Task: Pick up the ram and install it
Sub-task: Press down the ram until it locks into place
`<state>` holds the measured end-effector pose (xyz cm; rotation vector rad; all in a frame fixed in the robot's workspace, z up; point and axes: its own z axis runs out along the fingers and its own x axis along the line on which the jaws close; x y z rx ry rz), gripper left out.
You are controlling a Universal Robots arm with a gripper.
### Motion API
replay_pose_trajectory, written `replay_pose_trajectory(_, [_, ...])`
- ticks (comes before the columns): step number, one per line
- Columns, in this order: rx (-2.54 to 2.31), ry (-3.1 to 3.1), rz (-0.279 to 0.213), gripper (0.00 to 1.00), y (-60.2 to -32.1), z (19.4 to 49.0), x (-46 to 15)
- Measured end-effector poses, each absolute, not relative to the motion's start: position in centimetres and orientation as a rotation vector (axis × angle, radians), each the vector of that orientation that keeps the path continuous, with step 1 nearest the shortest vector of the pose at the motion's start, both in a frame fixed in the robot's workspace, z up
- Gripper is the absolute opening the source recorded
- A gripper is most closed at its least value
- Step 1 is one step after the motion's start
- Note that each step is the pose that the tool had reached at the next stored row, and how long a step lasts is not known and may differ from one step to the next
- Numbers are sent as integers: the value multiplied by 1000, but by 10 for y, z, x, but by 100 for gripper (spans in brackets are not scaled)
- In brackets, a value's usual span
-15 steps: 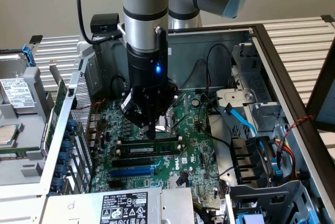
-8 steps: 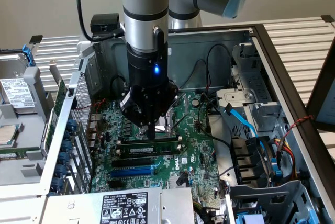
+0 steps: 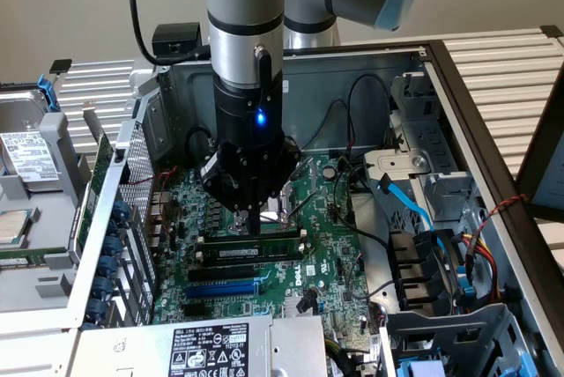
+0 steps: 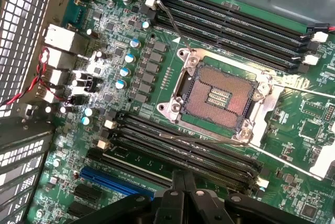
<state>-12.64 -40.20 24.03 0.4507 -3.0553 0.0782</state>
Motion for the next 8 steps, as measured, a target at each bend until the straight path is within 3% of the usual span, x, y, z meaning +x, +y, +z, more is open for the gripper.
replay_pose_trajectory(8, [315, -3071, 75, 11, -402, 240, -126])
